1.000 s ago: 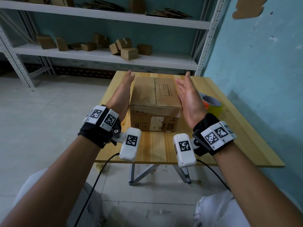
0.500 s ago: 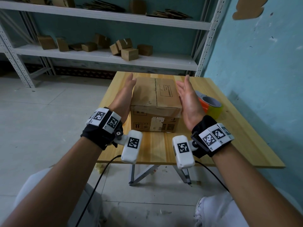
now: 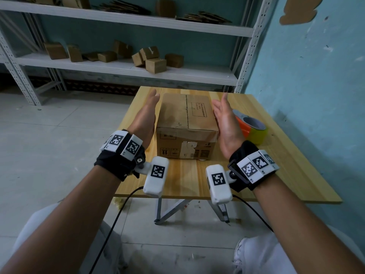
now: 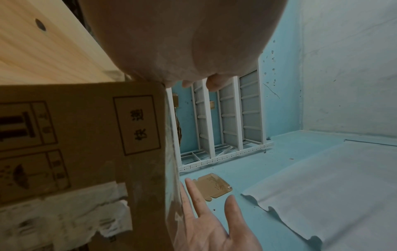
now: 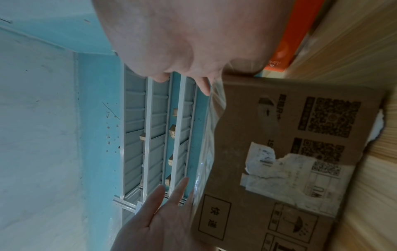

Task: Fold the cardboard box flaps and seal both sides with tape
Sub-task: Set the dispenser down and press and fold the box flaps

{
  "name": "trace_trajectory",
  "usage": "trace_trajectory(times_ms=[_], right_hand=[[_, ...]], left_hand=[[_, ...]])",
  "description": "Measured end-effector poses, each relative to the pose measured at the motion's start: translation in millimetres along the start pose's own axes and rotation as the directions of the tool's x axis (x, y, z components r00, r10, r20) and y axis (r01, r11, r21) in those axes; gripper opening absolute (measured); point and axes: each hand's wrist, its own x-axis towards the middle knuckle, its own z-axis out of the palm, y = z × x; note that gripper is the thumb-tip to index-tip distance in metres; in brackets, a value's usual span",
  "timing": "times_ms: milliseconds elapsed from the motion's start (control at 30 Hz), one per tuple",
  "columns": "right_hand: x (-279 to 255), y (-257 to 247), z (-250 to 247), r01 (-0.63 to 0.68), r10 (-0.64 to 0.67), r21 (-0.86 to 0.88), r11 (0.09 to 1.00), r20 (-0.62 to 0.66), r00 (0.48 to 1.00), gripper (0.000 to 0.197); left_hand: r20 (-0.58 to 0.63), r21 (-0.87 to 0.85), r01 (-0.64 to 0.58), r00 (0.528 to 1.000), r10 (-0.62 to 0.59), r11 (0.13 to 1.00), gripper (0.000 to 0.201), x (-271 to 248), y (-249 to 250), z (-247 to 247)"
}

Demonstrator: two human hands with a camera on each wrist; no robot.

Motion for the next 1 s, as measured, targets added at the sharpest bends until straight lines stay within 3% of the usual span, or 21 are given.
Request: trace_trajectory(times_ms=[1000], right_hand=[[0, 9, 5, -0.006, 0.005, -0.009, 1.000, -0.037, 0.999, 0.069]], left_hand=[[-0.062, 0.050, 0.075, 0.995, -0.072, 0.996, 0.048, 2, -10, 8]])
